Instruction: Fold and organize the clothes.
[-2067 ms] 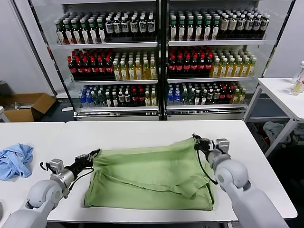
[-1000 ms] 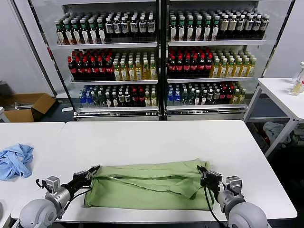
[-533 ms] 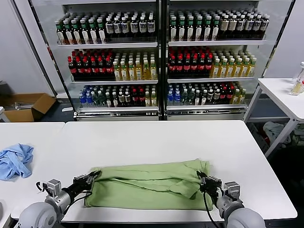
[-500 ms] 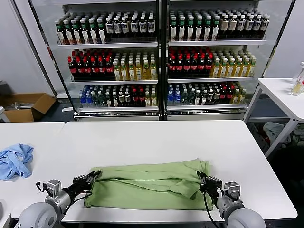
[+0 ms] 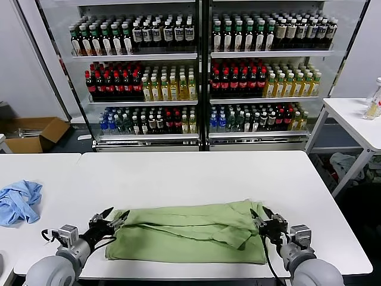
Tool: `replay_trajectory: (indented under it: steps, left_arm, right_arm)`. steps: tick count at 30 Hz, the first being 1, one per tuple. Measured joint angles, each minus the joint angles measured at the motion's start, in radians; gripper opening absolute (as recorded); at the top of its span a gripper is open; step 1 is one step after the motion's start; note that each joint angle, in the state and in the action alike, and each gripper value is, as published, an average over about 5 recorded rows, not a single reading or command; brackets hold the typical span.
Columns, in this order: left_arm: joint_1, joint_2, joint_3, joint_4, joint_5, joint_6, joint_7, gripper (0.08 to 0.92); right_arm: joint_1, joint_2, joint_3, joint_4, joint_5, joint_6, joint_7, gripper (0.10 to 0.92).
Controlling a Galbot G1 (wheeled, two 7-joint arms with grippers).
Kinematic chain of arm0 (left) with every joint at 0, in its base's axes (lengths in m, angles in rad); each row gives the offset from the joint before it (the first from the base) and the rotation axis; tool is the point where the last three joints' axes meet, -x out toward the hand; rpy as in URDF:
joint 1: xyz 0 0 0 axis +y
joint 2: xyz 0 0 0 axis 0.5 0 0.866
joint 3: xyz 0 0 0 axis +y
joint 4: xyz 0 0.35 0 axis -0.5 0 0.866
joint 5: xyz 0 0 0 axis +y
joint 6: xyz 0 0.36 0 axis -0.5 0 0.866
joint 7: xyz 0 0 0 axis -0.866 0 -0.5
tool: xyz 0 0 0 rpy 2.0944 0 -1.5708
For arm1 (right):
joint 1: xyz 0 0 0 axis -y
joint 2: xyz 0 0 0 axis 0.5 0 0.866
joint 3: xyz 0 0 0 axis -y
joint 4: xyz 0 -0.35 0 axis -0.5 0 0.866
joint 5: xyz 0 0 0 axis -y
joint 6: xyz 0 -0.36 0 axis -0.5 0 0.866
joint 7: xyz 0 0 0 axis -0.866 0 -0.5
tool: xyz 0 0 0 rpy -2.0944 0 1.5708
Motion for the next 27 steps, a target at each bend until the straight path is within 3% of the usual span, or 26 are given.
replay_trajectory:
  steps: [5, 9, 17, 27]
  left_arm:
    - [0.005, -0.022, 0.030, -0.039, -0.052, 0.002, -0.161, 0.800]
    - [0.026, -0.041, 0.050, -0.067, -0.086, 0.017, -0.261, 0.821]
    - [0.045, -0.076, 0.089, -0.092, -0.121, 0.030, -0.372, 0.823]
    - [0.027, -0.112, 0.126, -0.067, -0.124, 0.037, -0.453, 0.823]
  right_arm:
    - [-0.015, -0.007, 0.022, 0.021, -0.001, -0.002, 0.001, 0.728]
    - [-0.033, -0.013, 0.049, 0.047, 0.000, -0.004, 0.001, 0.809]
    - [-0.056, -0.010, 0.077, 0.085, -0.005, -0.008, 0.003, 0.823]
    - [-0.058, -0.007, 0.088, 0.100, -0.013, -0.009, 0.004, 0.823]
